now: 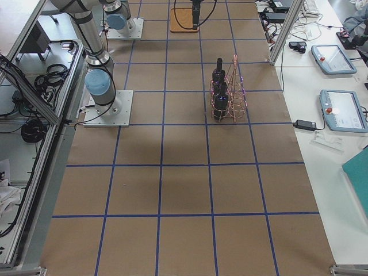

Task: Take wine from basket and place on tray
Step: 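Move the right gripper down over the wine bottles in the copper rack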

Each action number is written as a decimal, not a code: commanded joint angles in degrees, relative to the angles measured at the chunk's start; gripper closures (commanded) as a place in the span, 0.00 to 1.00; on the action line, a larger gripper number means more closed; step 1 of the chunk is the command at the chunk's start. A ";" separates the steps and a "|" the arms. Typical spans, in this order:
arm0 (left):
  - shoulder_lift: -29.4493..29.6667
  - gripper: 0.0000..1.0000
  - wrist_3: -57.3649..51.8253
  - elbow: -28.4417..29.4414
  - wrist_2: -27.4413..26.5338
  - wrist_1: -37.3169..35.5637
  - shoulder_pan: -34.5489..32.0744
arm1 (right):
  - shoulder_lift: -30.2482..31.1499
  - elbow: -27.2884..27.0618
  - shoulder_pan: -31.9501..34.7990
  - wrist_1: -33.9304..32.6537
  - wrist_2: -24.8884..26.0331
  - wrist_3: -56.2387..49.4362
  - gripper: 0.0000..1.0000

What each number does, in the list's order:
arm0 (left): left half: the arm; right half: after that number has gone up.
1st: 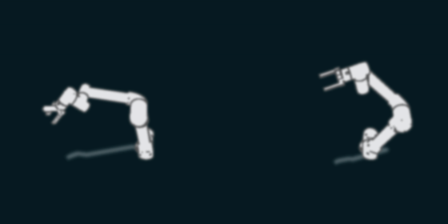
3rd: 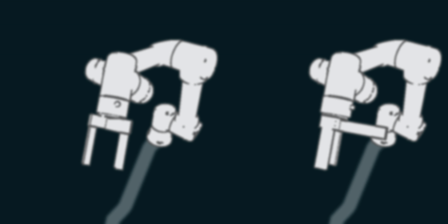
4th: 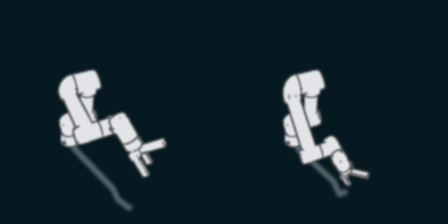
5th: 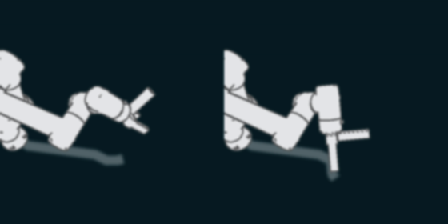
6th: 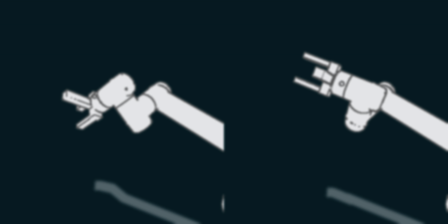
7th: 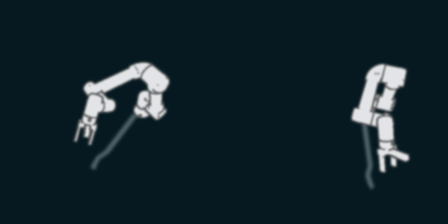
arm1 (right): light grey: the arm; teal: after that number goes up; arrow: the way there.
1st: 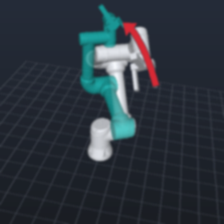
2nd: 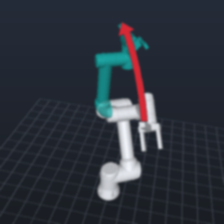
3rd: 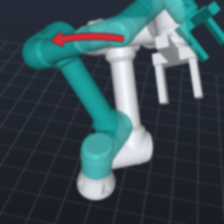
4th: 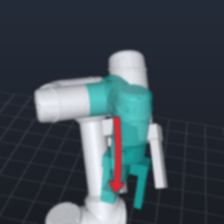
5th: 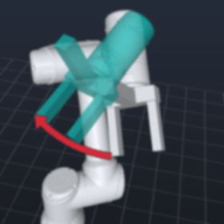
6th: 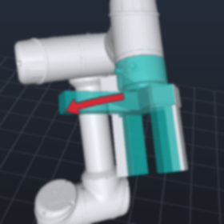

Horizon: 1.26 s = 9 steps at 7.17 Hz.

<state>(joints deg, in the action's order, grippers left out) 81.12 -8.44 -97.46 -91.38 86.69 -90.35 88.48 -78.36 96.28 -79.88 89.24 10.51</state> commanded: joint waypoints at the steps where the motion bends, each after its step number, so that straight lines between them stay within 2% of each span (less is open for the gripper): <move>1: 0.00 0.00 0.00 -0.02 0.06 0.06 0.09 | 0.11 -0.04 -0.22 1.74 0.15 0.03 0.00; 7: 0.00 0.00 -0.09 -0.10 -0.02 0.06 0.09 | -0.06 0.14 -0.39 1.57 -0.73 0.03 0.00; 9: 0.00 0.00 -0.09 -0.10 -0.03 0.06 0.09 | -1.20 1.80 -1.35 1.40 0.14 -0.05 0.00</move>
<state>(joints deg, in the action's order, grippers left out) 81.12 -8.53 -97.56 -91.39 86.75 -90.26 87.95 -77.60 95.60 -78.42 88.70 10.56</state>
